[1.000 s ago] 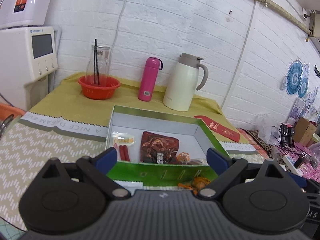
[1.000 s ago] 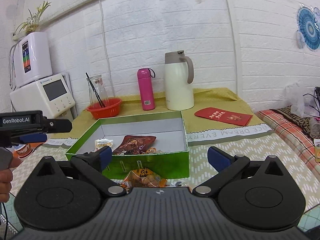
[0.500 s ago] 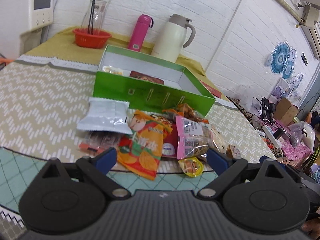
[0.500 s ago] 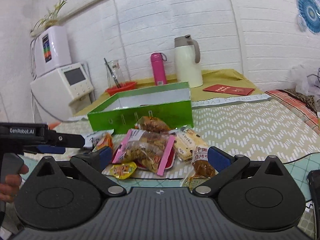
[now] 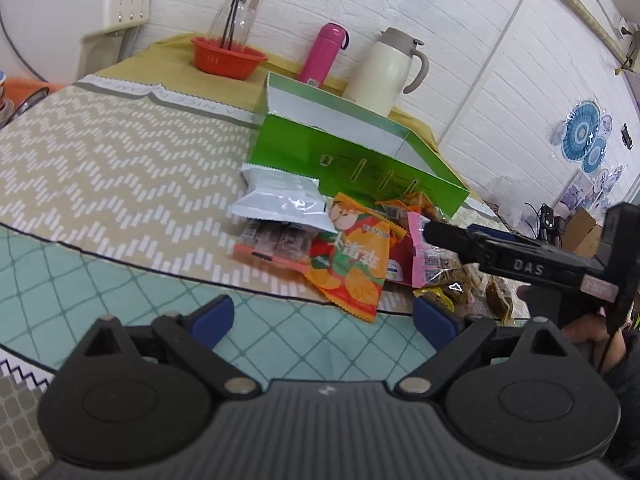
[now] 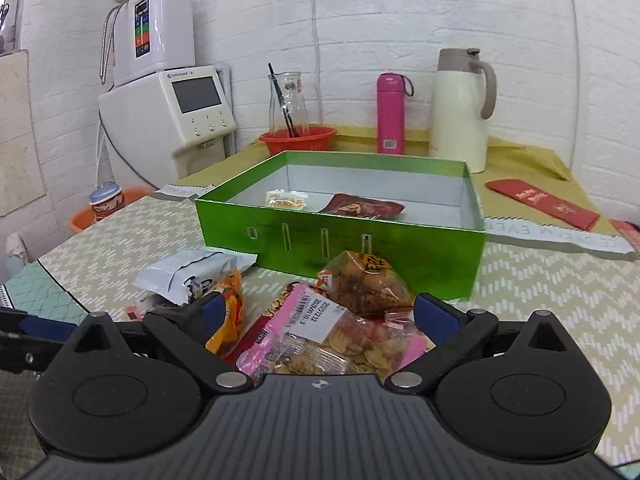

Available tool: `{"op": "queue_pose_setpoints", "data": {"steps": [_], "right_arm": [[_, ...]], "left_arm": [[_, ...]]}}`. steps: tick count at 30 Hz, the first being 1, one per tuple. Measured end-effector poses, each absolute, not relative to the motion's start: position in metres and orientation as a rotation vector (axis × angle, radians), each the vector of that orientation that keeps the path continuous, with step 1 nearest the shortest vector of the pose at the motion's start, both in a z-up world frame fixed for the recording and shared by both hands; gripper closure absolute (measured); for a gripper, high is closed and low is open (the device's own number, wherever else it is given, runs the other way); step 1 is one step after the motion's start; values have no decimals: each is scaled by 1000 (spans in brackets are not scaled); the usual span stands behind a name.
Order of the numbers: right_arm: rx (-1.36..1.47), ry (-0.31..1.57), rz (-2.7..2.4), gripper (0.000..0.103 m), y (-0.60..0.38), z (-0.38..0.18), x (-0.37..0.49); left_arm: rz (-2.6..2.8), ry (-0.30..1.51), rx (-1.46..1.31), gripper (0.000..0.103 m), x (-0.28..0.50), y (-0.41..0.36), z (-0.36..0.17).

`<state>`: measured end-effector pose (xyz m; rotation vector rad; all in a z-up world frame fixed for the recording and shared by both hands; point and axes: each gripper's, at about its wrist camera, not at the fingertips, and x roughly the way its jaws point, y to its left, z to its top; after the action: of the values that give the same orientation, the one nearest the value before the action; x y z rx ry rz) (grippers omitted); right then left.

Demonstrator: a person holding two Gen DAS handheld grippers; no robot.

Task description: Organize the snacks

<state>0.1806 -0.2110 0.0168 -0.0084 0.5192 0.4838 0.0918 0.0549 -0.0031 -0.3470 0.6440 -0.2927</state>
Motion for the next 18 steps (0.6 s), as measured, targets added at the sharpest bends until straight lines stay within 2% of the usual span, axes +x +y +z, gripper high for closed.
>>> {"op": "queue_pose_setpoints", "data": {"steps": [7,12,15,18], "right_arm": [[37,617,472,0,-221,3,144],[-17,579,455,0,-219,2,104],[-80,516,388,0,-211,8,105],[-58,548,396,0,-208,5,124]], "left_arm": [[-334,615,-297,9,83,56,1],[-353,613,-318,9,86,52,1],[-358,622,-317,9,85,48,2],[-365,618,-315,9,78,46,4]]}}
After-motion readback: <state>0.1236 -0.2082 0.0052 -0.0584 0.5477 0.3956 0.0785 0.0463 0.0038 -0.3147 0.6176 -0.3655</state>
